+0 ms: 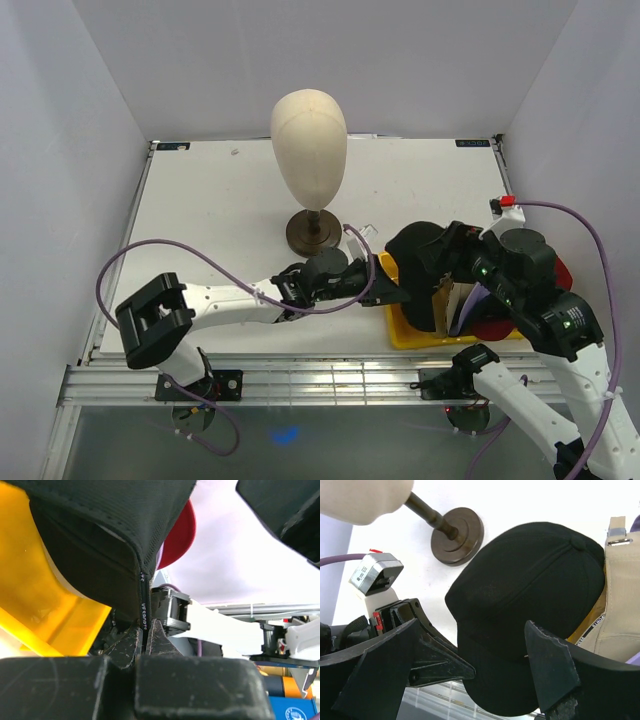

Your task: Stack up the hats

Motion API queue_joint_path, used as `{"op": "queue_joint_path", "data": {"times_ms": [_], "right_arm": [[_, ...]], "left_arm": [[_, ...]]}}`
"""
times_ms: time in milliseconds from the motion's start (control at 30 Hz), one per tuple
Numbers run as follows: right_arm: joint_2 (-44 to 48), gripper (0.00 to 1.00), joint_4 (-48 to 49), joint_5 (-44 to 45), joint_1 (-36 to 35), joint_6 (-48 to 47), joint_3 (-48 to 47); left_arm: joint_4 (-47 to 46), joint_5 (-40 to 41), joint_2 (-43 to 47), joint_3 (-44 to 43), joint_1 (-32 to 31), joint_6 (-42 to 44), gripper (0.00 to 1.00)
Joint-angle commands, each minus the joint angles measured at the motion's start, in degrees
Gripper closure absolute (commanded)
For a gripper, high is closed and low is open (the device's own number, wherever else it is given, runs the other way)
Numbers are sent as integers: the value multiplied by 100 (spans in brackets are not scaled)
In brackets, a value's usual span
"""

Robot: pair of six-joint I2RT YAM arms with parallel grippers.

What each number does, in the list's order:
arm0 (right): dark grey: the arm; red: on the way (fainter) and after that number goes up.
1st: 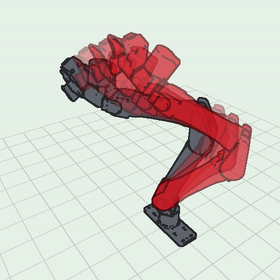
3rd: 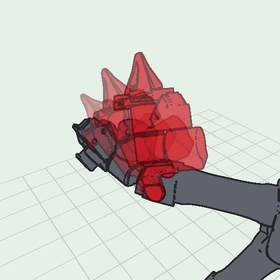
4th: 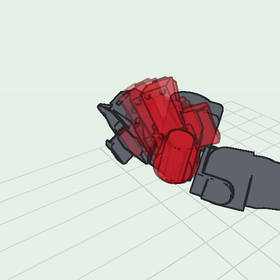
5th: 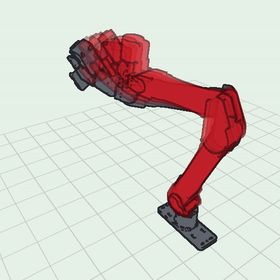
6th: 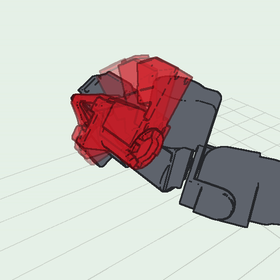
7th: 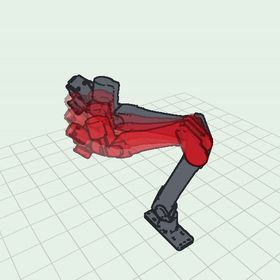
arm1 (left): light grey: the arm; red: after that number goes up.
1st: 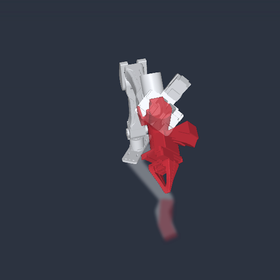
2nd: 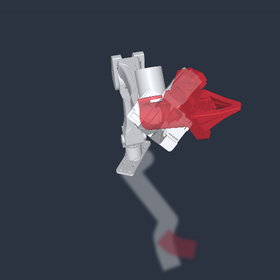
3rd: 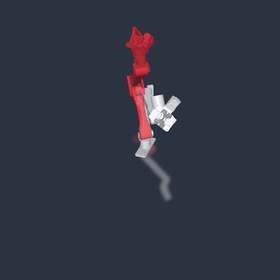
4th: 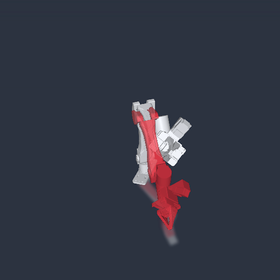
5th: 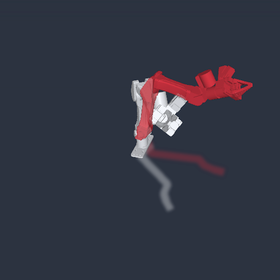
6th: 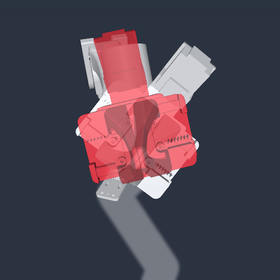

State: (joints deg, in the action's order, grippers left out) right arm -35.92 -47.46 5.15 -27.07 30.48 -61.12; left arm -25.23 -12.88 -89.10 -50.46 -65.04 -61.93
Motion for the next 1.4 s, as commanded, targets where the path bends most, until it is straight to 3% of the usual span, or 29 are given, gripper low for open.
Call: {"op": "queue_joint_path", "data": {"times_ms": [0,333,467,633,933,1367], "right_arm": [[6,10,123,-137,9,55,-347],[24,10,132,-163,9,160,-645],[6,10,106,-41,9,178,-1225],[-20,10,79,65,9,239,-2034],[24,10,351,-40,9,432,-2378],[-915,11,1432,-804,9,564,-2633]], "left_arm": [[419,303,551,-377,-27,128,100],[1213,699,982,-807,-27,374,100],[2055,902,807,-1867,-9,752,100],[2453,621,429,-2942,219,1042,100],[2207,-327,59,-4365,1009,1008,100],[1434,-1374,419,-4728,2442,69,100]]}}
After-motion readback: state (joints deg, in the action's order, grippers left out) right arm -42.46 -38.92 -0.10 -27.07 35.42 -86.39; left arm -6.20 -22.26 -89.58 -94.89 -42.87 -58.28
